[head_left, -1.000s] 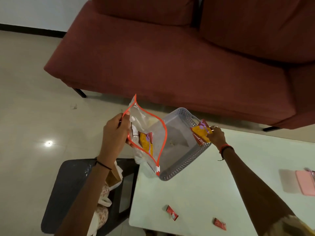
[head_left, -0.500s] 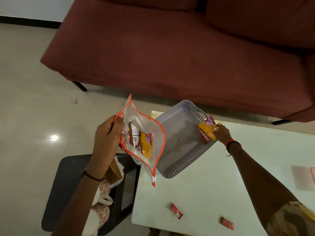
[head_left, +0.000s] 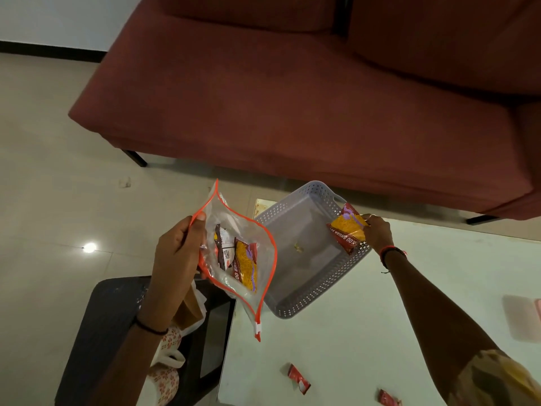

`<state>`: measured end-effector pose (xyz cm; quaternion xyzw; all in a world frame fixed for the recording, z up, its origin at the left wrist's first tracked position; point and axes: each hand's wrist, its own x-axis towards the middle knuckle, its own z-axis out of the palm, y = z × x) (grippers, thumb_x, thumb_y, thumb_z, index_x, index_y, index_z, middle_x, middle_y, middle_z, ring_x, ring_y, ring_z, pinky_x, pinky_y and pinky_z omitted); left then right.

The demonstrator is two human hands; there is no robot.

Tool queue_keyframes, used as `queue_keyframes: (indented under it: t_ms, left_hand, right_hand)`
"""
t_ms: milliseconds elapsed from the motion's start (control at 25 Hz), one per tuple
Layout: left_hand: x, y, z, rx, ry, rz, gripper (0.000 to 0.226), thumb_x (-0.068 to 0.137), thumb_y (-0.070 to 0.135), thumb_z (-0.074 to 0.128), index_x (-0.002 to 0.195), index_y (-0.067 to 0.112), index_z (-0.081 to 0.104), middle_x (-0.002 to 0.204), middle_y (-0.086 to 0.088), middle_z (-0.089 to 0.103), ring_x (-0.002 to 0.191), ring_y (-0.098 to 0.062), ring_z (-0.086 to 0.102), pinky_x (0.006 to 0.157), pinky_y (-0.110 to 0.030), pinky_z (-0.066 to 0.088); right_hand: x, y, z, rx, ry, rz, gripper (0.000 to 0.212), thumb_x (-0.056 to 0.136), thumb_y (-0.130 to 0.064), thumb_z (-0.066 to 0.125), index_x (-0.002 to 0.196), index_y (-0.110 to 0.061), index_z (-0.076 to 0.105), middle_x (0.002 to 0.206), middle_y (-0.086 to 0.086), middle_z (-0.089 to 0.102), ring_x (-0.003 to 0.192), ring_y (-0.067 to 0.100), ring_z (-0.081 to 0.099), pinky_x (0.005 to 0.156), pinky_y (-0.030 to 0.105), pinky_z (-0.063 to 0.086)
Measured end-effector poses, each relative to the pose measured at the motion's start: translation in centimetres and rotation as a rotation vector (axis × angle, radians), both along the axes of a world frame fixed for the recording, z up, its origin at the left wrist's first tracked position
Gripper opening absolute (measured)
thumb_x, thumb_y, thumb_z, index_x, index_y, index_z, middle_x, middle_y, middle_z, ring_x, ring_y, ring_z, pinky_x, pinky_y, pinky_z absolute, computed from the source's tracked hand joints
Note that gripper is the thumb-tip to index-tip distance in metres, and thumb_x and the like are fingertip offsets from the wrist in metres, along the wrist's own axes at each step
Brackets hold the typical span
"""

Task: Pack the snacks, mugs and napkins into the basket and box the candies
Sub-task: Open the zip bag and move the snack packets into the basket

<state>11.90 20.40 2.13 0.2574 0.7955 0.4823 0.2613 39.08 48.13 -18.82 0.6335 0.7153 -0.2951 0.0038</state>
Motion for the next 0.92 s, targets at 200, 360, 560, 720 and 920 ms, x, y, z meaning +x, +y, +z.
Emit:
queue_keyframes:
  t_ms: [200,360,560,720,920]
  left_hand:
    - [0.8,-0.2,-0.1,0.013,-0.029,0.000,0.031,0.093,0.019,0.042,0.062,0.019,0.045,0.039,0.012,0.056,0.036,-0.002,0.053,0.036,-0.005,0.038]
    - [1.1,-0.5,0.0,0.013,0.005,0.008,0.032,0.093,0.020,0.043,0.062,0.020,0.046,0.045,0.006,0.051,0.035,-0.002,0.052,0.036,-0.005,0.038]
    - [2.1,-0.8,0.4,0.006,0.014,0.025,0.032,0.093,0.016,0.043,0.061,0.018,0.045,0.052,-0.003,0.046,0.036,0.000,0.053,0.036,-0.004,0.038]
    - [3.2,-1.1,0.8,0.012,0.022,-0.001,0.032,0.093,0.021,0.043,0.062,0.019,0.046,0.043,0.006,0.051,0.037,-0.002,0.052,0.036,-0.005,0.037]
    - [5.6,-1.0,2.1,-0.015,0.064,-0.029,0.033,0.094,0.022,0.042,0.062,0.019,0.047,0.052,-0.002,0.047,0.039,-0.007,0.049,0.041,-0.013,0.041]
  right_hand:
    - [-0.3,0.0,0.0,0.027,0.049,-0.046,0.039,0.083,0.005,0.041,0.114,-0.003,0.064,0.116,0.023,0.065,0.108,0.039,0.058,0.089,0.034,0.045]
    - [0.2,-0.4,0.0,-0.010,0.027,-0.102,0.027,0.084,0.001,0.044,0.101,-0.003,0.066,0.105,0.022,0.067,0.097,0.040,0.060,0.072,0.027,0.037]
    - [1.6,-0.3,1.9,0.056,-0.012,-0.099,0.020,0.080,0.007,0.050,0.094,0.006,0.065,0.104,0.028,0.066,0.102,0.042,0.058,0.082,0.038,0.045]
    - [0.1,-1.7,7.1,0.109,0.113,-0.095,0.022,0.080,0.005,0.051,0.096,0.008,0.066,0.105,0.027,0.066,0.102,0.040,0.060,0.086,0.037,0.045]
    - [-3.2,-10.5,23.9,0.092,0.562,-0.167,0.020,0.087,-0.025,0.061,0.071,-0.013,0.056,0.074,0.006,0.065,0.067,0.015,0.059,0.066,0.029,0.049]
